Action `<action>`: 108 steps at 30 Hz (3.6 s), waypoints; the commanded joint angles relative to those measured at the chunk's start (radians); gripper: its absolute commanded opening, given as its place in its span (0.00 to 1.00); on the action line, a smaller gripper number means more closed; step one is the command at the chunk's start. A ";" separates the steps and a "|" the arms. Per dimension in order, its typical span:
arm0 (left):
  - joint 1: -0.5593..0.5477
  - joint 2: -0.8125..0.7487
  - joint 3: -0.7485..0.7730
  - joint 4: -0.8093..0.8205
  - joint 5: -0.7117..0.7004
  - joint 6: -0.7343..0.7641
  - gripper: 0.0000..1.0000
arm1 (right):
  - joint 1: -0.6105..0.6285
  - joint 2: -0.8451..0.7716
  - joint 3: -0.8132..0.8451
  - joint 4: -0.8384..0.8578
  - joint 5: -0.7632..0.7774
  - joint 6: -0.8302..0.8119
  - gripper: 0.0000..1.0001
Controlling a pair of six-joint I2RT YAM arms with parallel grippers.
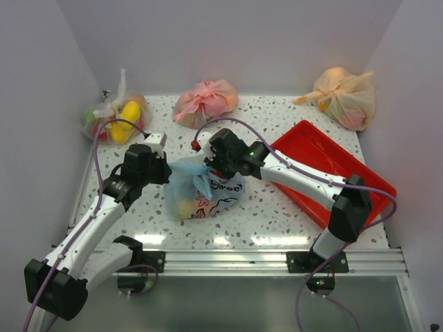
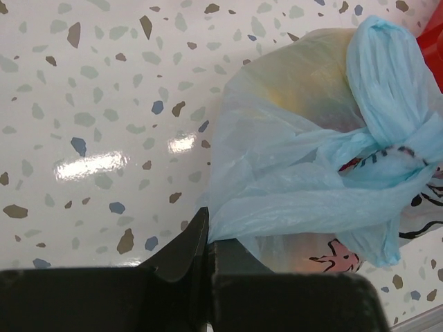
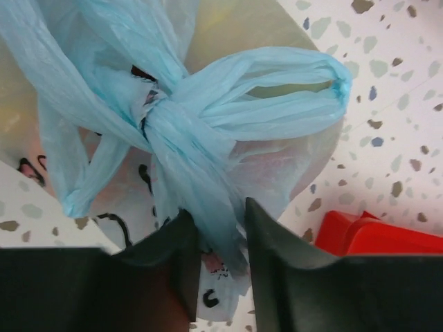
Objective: Untie the knot of the plastic bag and take out the fruit
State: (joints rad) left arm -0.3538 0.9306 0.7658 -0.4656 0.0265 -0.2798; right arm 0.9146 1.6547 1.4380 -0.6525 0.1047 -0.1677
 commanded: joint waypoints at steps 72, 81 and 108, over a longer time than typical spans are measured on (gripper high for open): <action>-0.088 0.091 0.089 -0.053 -0.333 -0.479 0.00 | -0.072 -0.627 -0.766 0.615 0.279 0.870 0.00; 0.055 0.022 0.115 -0.269 -0.168 -0.244 0.00 | -0.235 -0.659 -0.757 0.536 0.198 0.869 0.00; 0.055 -0.070 0.171 -0.347 0.049 -0.150 0.00 | 0.024 0.080 0.311 -0.076 -0.106 -0.055 0.99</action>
State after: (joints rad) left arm -0.3031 0.8913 0.9043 -0.7864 0.0486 -0.4561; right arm 0.9382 1.6825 1.7065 -0.6582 -0.0433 -0.1543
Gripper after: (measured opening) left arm 0.020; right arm 0.986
